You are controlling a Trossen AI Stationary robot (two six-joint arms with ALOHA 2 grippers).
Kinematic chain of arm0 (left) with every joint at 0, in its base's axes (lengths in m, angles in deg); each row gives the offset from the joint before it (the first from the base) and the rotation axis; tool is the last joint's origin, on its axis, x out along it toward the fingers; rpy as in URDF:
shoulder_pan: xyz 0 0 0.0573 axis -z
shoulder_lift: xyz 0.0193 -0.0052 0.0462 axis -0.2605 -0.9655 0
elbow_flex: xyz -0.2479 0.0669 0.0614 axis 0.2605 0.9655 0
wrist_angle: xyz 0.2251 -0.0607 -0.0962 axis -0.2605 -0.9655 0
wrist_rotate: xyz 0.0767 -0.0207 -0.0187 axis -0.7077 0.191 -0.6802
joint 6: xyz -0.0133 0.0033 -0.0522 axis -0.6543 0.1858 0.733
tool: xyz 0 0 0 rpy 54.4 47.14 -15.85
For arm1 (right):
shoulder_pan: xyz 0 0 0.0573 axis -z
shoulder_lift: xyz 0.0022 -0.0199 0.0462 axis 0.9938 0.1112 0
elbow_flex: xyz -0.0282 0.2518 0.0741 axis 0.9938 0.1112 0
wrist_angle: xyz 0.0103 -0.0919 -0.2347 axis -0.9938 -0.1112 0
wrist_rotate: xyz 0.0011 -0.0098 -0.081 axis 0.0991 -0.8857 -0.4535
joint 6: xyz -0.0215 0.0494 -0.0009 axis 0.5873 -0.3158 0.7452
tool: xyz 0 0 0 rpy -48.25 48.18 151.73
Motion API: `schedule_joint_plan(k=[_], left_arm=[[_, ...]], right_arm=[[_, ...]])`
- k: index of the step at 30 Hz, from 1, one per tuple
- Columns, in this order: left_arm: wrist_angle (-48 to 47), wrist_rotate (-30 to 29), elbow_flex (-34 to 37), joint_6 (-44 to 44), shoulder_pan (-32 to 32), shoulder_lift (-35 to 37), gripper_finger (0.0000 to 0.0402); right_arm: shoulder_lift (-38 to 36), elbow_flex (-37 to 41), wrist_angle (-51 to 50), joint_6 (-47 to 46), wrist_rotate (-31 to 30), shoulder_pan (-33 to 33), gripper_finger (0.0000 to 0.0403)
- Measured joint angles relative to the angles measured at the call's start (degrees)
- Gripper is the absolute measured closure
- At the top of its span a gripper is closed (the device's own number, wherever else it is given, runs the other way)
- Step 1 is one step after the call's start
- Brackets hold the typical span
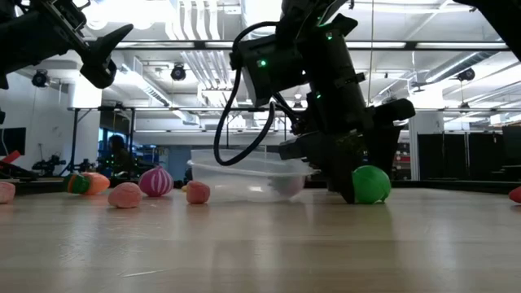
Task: Pick and placing Produce into tupperware
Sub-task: Put the green pear into the transparent bin
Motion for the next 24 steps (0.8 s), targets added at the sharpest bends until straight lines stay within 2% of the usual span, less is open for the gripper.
schedule_joint_plan(k=[8, 14, 18, 24], left_arm=[[0.0, 0.0, 0.0, 0.0, 0.0, 0.0, 0.0111], [0.0, 0.0, 0.0, 0.0, 0.0, 0.0, 0.0111], [0.0, 0.0, 0.0, 0.0, 0.0, 0.0, 0.0111], [0.0, 0.0, 0.0, 0.0, 0.0, -0.4, 0.0111]], right_arm=[[-0.2, -0.4, 0.0, 0.4, 0.0, 0.0, 0.0167], [-1.1, -2.2, -0.9, 0.9, 0.4, -0.1, 0.0160], [-1.3, -6.2, -3.9, 0.9, 0.1, -0.1, 0.0149], [-1.4, -15.7, -9.0, 1.9, -1.3, -0.1, 0.0159]])
